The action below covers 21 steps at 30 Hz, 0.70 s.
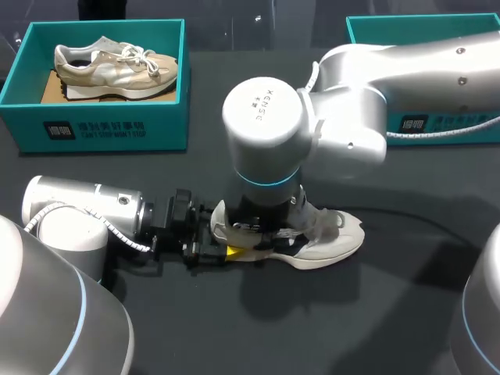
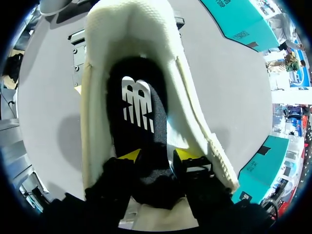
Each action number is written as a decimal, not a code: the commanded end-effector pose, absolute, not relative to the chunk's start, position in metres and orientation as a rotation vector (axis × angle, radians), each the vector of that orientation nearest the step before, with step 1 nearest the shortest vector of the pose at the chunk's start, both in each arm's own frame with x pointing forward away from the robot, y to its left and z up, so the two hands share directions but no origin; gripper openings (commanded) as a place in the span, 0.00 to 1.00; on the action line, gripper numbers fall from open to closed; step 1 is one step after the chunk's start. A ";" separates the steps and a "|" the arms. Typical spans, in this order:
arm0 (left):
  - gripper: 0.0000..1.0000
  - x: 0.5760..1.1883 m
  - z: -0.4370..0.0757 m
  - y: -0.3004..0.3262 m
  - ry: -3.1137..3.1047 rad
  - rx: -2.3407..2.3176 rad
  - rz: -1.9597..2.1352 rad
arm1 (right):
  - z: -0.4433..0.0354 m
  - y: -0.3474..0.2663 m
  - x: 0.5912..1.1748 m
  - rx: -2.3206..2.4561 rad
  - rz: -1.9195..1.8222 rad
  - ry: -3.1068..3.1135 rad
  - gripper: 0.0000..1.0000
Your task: Take the shoe out of the shoebox, open the shoe tongue, remove and reinsert the insole, then place the shoe into the shoebox
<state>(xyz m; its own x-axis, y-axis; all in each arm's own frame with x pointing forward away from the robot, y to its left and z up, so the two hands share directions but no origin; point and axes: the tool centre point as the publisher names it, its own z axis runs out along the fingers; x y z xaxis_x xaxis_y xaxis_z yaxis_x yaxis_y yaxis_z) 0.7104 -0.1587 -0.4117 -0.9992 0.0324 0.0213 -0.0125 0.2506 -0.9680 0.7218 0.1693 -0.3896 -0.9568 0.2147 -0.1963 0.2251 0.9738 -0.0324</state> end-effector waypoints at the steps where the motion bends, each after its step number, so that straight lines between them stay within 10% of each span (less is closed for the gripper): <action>1: 0.00 0.711 -0.413 -0.157 -2.456 -0.020 1.900 | -0.401 0.169 0.726 0.306 -0.050 2.974 0.42; 12: 0.00 0.711 -0.413 -0.157 -2.456 -0.020 1.900 | -0.424 0.179 0.694 0.285 -0.007 3.128 0.36; 17: 0.00 0.711 -0.413 -0.157 -2.456 -0.020 1.900 | -0.426 0.178 0.680 0.314 0.024 3.146 0.02; 21: 0.00 0.711 -0.413 -0.157 -2.456 -0.020 1.900 | -0.422 0.176 0.673 0.323 0.042 3.142 0.00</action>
